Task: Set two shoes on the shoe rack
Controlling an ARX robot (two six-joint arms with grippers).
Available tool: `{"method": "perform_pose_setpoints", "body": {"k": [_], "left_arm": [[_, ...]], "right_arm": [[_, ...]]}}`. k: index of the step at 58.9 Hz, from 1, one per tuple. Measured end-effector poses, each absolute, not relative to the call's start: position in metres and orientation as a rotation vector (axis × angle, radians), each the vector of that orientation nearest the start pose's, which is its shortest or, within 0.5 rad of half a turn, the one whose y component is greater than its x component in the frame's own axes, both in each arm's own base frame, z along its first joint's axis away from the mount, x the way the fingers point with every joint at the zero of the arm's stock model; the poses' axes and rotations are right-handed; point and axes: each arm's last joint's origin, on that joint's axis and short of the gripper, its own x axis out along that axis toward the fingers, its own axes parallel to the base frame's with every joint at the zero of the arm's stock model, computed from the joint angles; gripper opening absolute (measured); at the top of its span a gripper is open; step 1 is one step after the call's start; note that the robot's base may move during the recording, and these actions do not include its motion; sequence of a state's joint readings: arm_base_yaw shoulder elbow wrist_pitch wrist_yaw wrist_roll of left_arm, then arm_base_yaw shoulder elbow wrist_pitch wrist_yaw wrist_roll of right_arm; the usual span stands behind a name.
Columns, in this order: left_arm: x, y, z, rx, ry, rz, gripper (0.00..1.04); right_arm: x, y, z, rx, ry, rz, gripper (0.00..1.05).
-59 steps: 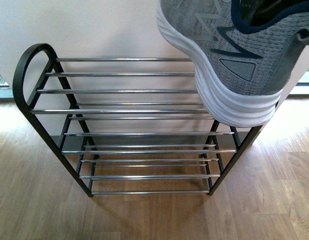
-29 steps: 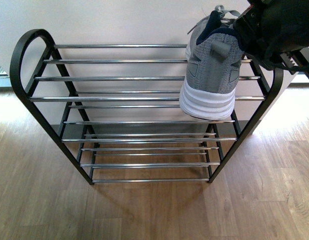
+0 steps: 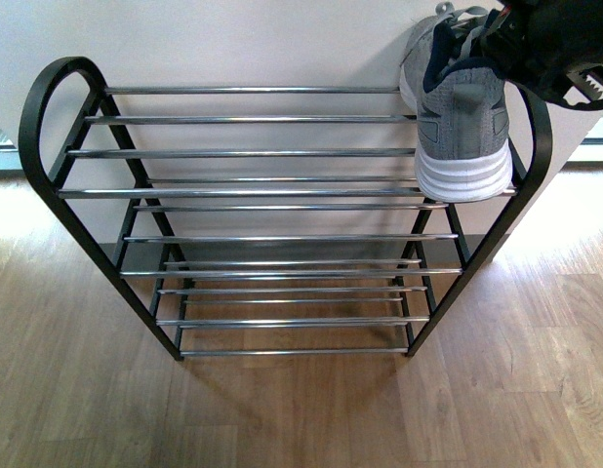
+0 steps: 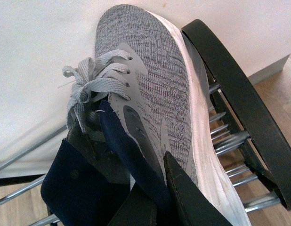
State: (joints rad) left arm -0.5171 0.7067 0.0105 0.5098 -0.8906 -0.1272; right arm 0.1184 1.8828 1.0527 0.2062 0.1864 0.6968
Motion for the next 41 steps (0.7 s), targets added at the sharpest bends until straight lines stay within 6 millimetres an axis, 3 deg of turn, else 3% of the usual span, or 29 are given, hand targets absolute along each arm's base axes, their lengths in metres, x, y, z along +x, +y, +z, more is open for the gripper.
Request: {"method": "perform_pose_setpoints", "body": {"k": [11,33,41], "left_arm": [[0.124,-0.045,0.148,-0.004,0.119,0.38,0.02],[0.124,-0.045,0.148,-0.004,0.119,0.38,0.02],[0.124,-0.045,0.148,-0.004,0.119,0.38,0.02]], "right_arm": [[0.394,0.031,0.143,0.532,0.608,-0.294,0.01],[0.394,0.011,0.142,0.531,0.606,-0.348,0.01],[0.394,0.012,0.148,0.543,0.595,-0.328,0.19]]}}
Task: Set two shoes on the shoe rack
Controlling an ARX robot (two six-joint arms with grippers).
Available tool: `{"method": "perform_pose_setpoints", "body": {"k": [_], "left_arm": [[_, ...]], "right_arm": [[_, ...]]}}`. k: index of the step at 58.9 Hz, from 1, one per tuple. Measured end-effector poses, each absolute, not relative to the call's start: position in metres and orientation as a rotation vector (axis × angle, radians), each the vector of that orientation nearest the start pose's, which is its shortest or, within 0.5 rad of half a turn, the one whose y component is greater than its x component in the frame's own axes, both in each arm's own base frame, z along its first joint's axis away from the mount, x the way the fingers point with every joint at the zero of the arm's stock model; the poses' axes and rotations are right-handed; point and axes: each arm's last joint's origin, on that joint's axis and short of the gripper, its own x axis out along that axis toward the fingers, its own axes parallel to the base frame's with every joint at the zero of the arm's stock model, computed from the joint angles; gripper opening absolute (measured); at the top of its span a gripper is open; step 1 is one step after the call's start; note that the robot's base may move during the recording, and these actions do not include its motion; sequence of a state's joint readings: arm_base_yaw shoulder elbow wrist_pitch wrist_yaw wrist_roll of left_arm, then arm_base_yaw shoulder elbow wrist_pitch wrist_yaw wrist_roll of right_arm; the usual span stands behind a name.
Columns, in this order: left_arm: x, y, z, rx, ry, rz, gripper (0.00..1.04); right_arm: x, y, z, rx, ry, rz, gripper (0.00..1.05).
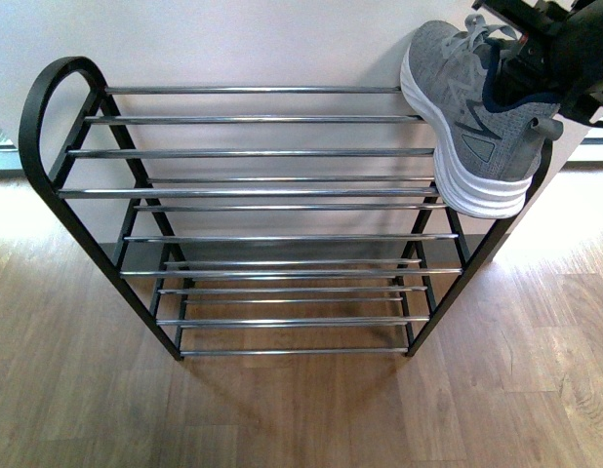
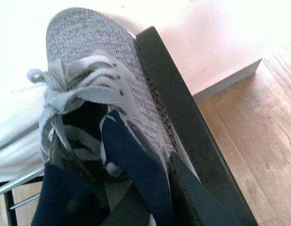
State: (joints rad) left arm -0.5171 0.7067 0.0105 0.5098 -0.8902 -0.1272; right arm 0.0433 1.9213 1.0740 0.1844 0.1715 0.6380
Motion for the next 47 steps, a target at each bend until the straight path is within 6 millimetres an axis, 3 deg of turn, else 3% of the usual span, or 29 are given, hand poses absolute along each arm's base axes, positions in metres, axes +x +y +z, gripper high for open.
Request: {"method": "perform_pose_setpoints", "body": {"k": [13,27,32,37,47], "left_arm": [[0.124,-0.045,0.148,-0.004,0.119,0.38,0.02],[0.124,-0.045,0.148,-0.004,0.119,0.38,0.02],[0.124,-0.045,0.148,-0.004,0.119,0.38,0.02],[0.124,-0.045,0.148,-0.004,0.119,0.38,0.02],[0.124,-0.045,0.148,-0.004,0.119,0.38,0.02]], "right_arm": [[0.382,0.013,0.173,0.592,0.603,-0.305,0.54],[0.342,0.001,0.205,0.556,0.573,-0.311,0.91],[0.336,-0.002,0.211,0.449,0.347,-0.122,0.81],[0.316,-0.002,0.204,0.248,0.146,-0.024,0.67],[0.275,0.0,0.197,0.062,0.007,0.0,0.4]]}}
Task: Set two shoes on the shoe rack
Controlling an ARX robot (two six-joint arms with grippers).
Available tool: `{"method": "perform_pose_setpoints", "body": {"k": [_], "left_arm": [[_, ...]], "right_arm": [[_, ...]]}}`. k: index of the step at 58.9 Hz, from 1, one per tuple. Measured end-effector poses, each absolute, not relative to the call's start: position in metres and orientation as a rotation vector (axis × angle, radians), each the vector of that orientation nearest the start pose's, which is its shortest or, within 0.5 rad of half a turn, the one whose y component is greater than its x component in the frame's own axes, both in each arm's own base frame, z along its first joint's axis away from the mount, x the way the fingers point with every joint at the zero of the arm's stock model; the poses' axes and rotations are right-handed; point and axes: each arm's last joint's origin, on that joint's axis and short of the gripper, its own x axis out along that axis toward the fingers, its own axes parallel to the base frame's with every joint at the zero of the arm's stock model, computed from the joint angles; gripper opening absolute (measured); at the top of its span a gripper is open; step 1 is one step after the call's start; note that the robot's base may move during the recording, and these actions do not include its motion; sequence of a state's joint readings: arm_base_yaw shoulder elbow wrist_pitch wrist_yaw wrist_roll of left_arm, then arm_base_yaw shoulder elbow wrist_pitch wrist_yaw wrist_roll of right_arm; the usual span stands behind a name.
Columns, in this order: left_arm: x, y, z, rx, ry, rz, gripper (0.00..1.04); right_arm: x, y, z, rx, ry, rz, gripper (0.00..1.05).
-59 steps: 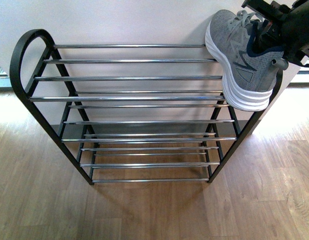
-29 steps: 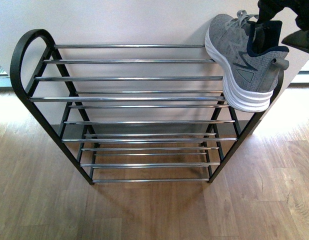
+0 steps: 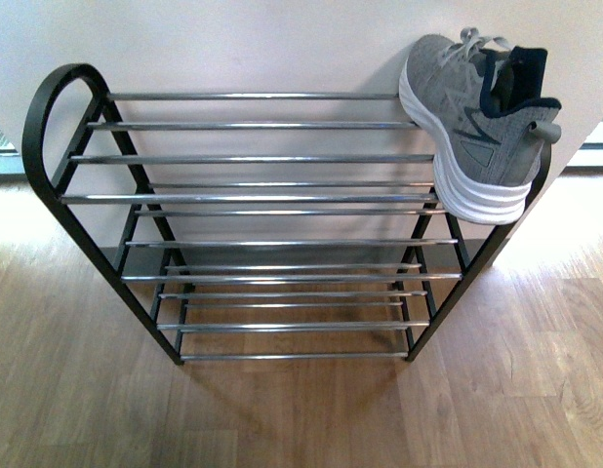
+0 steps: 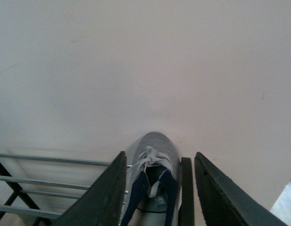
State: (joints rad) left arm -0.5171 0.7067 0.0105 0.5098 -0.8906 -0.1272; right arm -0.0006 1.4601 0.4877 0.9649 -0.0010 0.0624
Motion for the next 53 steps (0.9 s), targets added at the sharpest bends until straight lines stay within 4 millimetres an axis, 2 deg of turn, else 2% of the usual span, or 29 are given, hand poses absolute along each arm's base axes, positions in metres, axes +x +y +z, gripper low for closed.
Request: {"method": "perform_pose_setpoints", "body": {"k": [10,14,31,37,53], "left_arm": [[0.124,-0.045,0.148,-0.004,0.119,0.38,0.02],[0.124,-0.045,0.148,-0.004,0.119,0.38,0.02],[0.124,-0.045,0.148,-0.004,0.119,0.38,0.02],[0.124,-0.045,0.148,-0.004,0.119,0.38,0.02],[0.124,-0.045,0.148,-0.004,0.119,0.38,0.02]], "right_arm": [[0.234,0.0,0.184,0.02,0.018,-0.001,0.02],[0.219,0.0,0.181,0.009,0.012,0.0,0.02],[0.176,0.0,0.169,0.006,-0.004,0.0,0.02],[0.165,0.0,0.16,0.006,0.023,0.0,0.02],[0.148,0.0,0.163,0.006,0.015,0.0,0.02]]}}
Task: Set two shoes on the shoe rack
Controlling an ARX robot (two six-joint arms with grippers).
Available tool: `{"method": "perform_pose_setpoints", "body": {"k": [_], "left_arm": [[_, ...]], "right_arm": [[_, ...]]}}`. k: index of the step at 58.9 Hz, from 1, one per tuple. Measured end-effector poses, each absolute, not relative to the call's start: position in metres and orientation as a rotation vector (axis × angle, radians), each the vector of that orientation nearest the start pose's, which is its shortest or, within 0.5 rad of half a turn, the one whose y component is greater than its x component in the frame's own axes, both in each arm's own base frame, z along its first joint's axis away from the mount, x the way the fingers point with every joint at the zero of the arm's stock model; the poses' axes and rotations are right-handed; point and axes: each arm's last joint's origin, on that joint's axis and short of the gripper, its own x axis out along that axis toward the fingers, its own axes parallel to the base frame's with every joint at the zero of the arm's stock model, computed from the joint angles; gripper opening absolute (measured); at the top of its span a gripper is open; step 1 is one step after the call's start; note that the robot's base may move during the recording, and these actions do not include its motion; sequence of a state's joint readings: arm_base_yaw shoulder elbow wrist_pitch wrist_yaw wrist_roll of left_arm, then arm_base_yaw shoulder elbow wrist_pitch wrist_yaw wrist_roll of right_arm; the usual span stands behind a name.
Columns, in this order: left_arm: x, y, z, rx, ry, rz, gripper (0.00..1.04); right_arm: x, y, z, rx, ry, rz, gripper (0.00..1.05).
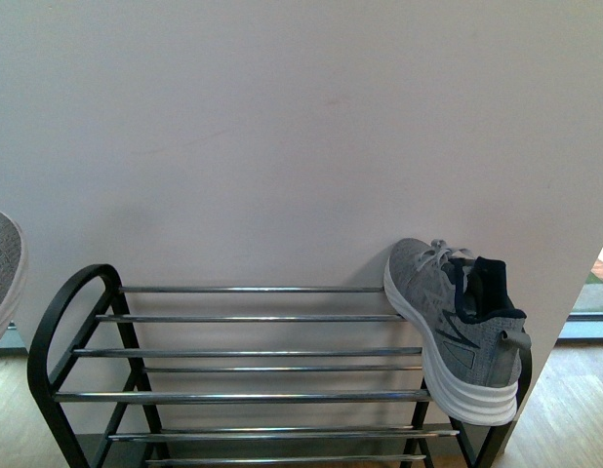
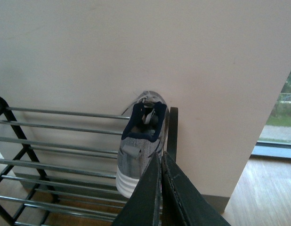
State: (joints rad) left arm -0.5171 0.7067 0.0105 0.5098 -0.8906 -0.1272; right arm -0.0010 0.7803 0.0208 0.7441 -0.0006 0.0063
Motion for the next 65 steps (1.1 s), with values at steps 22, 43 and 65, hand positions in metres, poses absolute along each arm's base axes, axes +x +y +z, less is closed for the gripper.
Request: {"method": "perform_pose_setpoints", "body": {"k": [22,43,65], "left_arm": [[0.124,-0.045,0.148,-0.004,0.119,0.38,0.02],[0.124,-0.045,0.148,-0.004,0.119,0.38,0.02],[0.124,-0.045,0.148,-0.004,0.119,0.38,0.02]], "right_arm": [[0.133,0.0,0.17,0.006,-0.009,-0.001,0.02],[0.119,0.0,0.173,0.006,-0.02,-0.001,0.02],[0.111,0.0,0.173,0.006,-0.022,-0.001,0.02]]}}
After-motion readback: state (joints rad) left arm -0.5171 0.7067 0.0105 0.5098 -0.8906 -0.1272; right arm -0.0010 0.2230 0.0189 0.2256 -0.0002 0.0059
